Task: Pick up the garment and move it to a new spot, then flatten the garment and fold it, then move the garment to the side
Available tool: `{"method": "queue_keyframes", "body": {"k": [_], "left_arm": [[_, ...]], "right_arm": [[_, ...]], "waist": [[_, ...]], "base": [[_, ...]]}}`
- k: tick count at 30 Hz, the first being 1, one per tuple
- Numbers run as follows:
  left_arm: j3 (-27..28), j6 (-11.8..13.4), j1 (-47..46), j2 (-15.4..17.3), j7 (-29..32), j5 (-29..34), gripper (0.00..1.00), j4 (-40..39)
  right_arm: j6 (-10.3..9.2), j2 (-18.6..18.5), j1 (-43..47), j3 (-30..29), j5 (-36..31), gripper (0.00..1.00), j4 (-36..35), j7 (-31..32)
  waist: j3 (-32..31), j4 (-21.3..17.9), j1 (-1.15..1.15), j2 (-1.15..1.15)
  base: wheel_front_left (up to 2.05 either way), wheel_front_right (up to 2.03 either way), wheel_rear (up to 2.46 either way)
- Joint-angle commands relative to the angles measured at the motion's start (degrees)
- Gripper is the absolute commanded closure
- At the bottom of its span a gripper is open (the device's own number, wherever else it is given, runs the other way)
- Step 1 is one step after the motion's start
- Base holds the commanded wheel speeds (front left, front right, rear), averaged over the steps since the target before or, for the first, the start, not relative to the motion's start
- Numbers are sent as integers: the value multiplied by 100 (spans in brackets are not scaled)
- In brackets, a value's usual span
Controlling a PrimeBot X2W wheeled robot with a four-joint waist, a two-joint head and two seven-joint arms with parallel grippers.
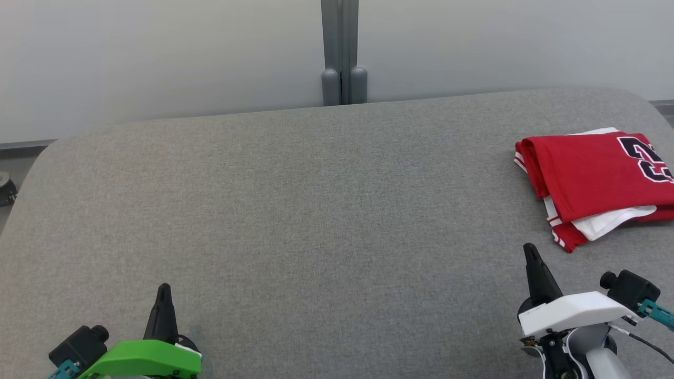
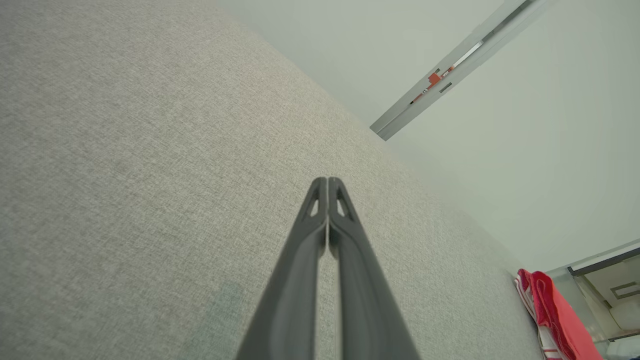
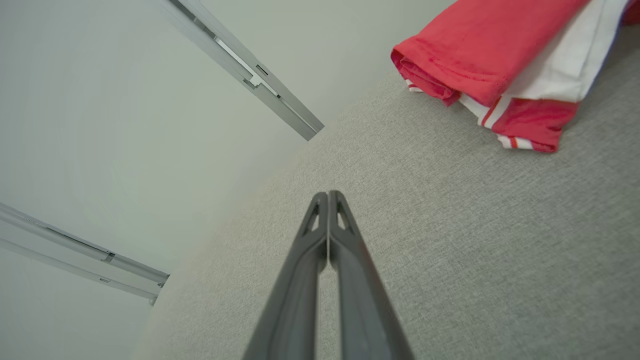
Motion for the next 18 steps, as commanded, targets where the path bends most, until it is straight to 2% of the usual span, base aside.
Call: {"method": "queue_keyframes", "body": {"k": [1,18], "left_arm": [[61,-47,-170,15,46,-192,100,-70],[248,-196,-317,17,360,-1324,100,-64]], "right_arm": [[-2,-22,-159,-35,196,100,-106,49],[-3,-26,-185,-189,1370,100,-166,361]], "waist": [[1,-1,0,0],[8,-15,0,0]], "base": [[0,0,0],[0,0,0]]}}
